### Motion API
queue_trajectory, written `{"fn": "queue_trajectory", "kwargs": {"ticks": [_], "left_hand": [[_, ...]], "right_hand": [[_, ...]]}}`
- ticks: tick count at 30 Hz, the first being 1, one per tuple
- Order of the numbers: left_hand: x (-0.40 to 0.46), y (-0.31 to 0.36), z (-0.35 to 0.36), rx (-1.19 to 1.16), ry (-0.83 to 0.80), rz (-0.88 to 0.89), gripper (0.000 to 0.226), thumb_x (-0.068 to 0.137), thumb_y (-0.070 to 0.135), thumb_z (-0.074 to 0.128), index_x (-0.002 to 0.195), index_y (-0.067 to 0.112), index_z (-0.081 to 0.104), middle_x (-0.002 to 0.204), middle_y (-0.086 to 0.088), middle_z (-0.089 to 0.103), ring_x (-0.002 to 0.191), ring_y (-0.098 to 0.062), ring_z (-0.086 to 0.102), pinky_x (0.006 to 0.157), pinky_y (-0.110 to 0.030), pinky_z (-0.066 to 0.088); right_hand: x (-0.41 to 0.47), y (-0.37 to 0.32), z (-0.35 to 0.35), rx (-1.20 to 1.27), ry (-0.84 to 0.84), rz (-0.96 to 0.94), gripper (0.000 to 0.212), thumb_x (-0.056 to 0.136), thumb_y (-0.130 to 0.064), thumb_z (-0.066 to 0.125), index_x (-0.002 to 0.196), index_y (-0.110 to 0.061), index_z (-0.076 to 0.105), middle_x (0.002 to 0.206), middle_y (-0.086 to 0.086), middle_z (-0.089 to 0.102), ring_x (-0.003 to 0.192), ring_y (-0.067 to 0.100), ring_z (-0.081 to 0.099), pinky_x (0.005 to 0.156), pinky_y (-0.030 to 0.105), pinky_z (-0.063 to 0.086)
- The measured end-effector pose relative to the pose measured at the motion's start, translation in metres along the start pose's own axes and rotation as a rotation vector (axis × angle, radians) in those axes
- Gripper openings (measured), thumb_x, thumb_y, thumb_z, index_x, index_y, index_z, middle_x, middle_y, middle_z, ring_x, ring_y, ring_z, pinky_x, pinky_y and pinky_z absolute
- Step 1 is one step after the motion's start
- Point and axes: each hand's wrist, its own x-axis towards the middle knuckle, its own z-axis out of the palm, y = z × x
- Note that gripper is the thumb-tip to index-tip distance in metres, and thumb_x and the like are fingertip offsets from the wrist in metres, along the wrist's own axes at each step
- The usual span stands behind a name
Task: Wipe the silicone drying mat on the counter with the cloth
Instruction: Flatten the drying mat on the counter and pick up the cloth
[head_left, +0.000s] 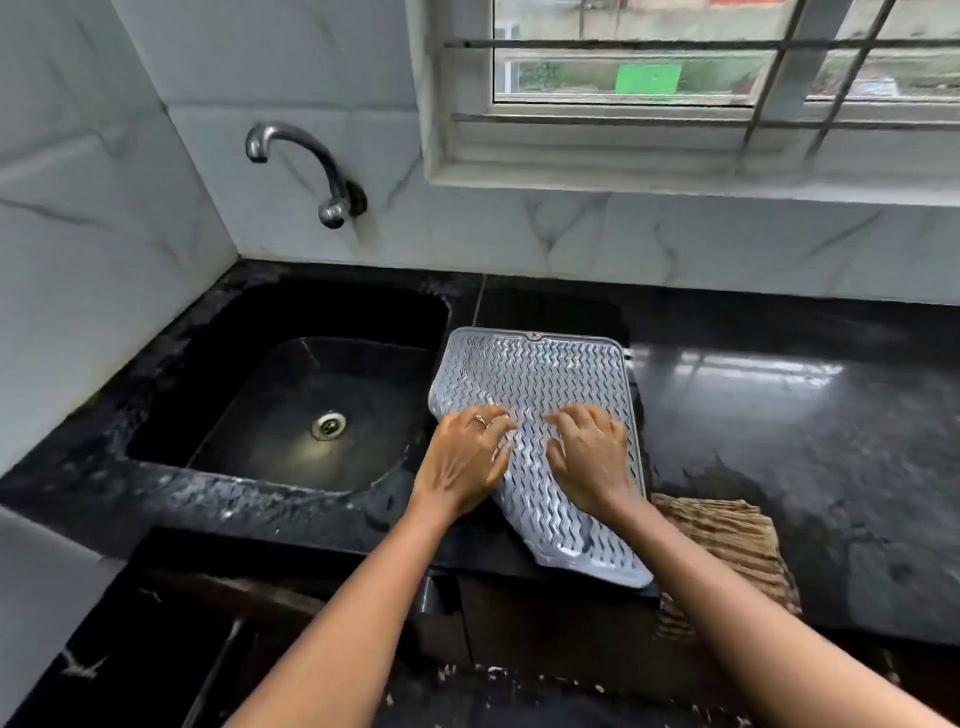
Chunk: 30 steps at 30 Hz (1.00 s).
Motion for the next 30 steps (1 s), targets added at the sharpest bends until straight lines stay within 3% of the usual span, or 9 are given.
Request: {"fn": "queue_trajectory", "kwargs": {"ticks": [2,6,9,12,16,21,25,28,30], "left_hand": [[-0.003,-0.001,0.001,-0.034,0.03,-0.006,0.026,0.088,0.022,0.055,0.112,0.019,0.066,0.122,0.0,0.064,0.109,-0.022,0.061,0.087,-0.038,0.048],[-0.012,-0.001,0.011,-0.033,0.081,-0.088,0.025,0.08,0.009,0.058,0.102,0.016,0.069,0.11,-0.002,0.067,0.095,-0.025,0.064,0.071,-0.036,0.048],[-0.021,-0.006,0.02,-0.062,0.088,-0.231,0.035,0.08,0.0,0.051,0.108,0.015,0.065,0.116,-0.002,0.062,0.099,-0.026,0.059,0.077,-0.036,0.044],[-0.029,-0.009,0.026,-0.071,0.06,-0.287,0.041,0.076,-0.003,0.048,0.11,0.016,0.061,0.116,-0.001,0.06,0.097,-0.026,0.056,0.081,-0.035,0.042],[-0.033,-0.007,0.031,-0.023,0.03,-0.308,0.037,0.082,0.012,0.055,0.117,0.024,0.056,0.119,0.005,0.057,0.103,-0.019,0.055,0.088,-0.032,0.039],[-0.028,-0.003,0.032,-0.082,0.044,-0.249,0.043,0.085,0.016,0.06,0.126,0.021,0.052,0.132,0.003,0.052,0.115,-0.019,0.055,0.097,-0.034,0.04],[-0.023,0.004,0.03,-0.174,0.11,-0.214,0.058,0.075,0.006,0.069,0.129,0.015,0.05,0.142,-0.008,0.045,0.117,-0.026,0.057,0.097,-0.038,0.047],[-0.017,0.007,0.031,-0.197,-0.014,-0.123,0.075,0.074,0.01,0.063,0.143,0.022,0.034,0.156,-0.003,0.026,0.144,-0.021,0.028,0.118,-0.041,0.024],[-0.013,0.007,0.033,-0.117,-0.126,-0.082,0.09,0.073,0.023,0.065,0.149,0.029,0.016,0.161,0.002,0.009,0.149,-0.016,0.006,0.119,-0.041,0.002]], "right_hand": [[-0.003,-0.004,-0.002,0.065,0.046,0.005,0.025,0.089,-0.02,0.05,0.11,-0.022,0.063,0.115,-0.003,0.059,0.11,0.019,0.046,0.085,0.033,0.027],[-0.017,-0.019,-0.003,0.209,0.1,-0.056,0.019,0.085,-0.005,0.053,0.094,-0.012,0.069,0.093,0.007,0.065,0.085,0.028,0.06,0.075,0.037,0.044],[-0.025,-0.03,0.001,0.221,0.059,-0.144,0.016,0.087,-0.01,0.052,0.092,-0.01,0.068,0.091,0.008,0.063,0.079,0.029,0.061,0.068,0.039,0.049],[-0.031,-0.035,0.013,0.091,-0.032,-0.188,0.022,0.088,-0.026,0.052,0.102,-0.015,0.063,0.105,0.004,0.058,0.094,0.024,0.055,0.073,0.037,0.046],[-0.037,-0.028,0.027,-0.011,-0.208,-0.112,0.039,0.084,-0.033,0.054,0.12,-0.018,0.048,0.122,0.004,0.045,0.108,0.025,0.046,0.082,0.037,0.045],[-0.03,-0.024,0.026,0.166,-0.193,-0.017,0.034,0.086,-0.018,0.051,0.12,-0.012,0.05,0.114,0.012,0.058,0.101,0.03,0.055,0.08,0.038,0.046],[-0.016,-0.013,0.012,0.44,-0.143,0.216,0.034,0.087,-0.013,0.049,0.121,-0.015,0.051,0.09,0.008,0.066,0.078,0.025,0.059,0.069,0.035,0.044],[-0.005,-0.001,0.007,0.657,-0.151,0.408,0.026,0.089,-0.013,0.046,0.115,-0.016,0.051,0.083,0.0,0.06,0.069,0.017,0.053,0.069,0.035,0.044],[-0.001,0.006,0.005,0.743,-0.163,0.499,0.024,0.091,-0.011,0.042,0.113,-0.012,0.051,0.083,0.0,0.056,0.071,0.016,0.051,0.067,0.033,0.04]]}}
